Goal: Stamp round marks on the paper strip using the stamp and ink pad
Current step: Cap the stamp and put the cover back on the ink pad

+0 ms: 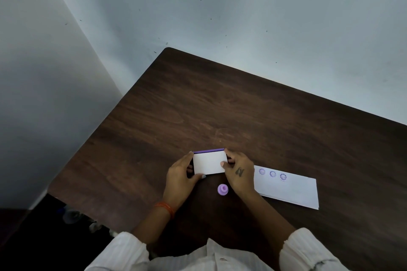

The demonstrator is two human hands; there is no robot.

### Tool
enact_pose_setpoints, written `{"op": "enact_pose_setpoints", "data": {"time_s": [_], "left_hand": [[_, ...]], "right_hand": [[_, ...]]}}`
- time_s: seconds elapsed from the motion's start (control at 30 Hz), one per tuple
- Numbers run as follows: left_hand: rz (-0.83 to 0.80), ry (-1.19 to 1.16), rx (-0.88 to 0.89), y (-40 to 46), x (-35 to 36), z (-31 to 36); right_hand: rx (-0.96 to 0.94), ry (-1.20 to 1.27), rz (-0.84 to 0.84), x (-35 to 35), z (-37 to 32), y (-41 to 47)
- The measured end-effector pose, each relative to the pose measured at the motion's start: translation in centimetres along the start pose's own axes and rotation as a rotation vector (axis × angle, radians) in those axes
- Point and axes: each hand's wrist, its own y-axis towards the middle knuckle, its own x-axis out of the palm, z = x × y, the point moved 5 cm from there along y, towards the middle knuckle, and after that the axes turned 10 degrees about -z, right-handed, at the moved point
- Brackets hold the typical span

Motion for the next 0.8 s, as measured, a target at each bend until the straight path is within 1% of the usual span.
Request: {"op": "enact_pose_setpoints", "data": {"time_s": [0.5, 0.6, 0.8], "left_hand": [[0.016, -0.006, 0.006, 0.3, 0.2, 0.0], [0.021, -0.039, -0.008, 0.2, 0.2, 0.1], [-0.01, 0.008, -0.025, 0.5, 0.4, 0.1]], "right_hand": [[-0.03, -0.001, 0.0, -0.1, 0.0, 0.6], [-0.038, -0.033, -0.02, -0.2, -0.2, 0.8], [-0.041, -0.128, -0.06, -0.5, -0.8, 0.8]]}}
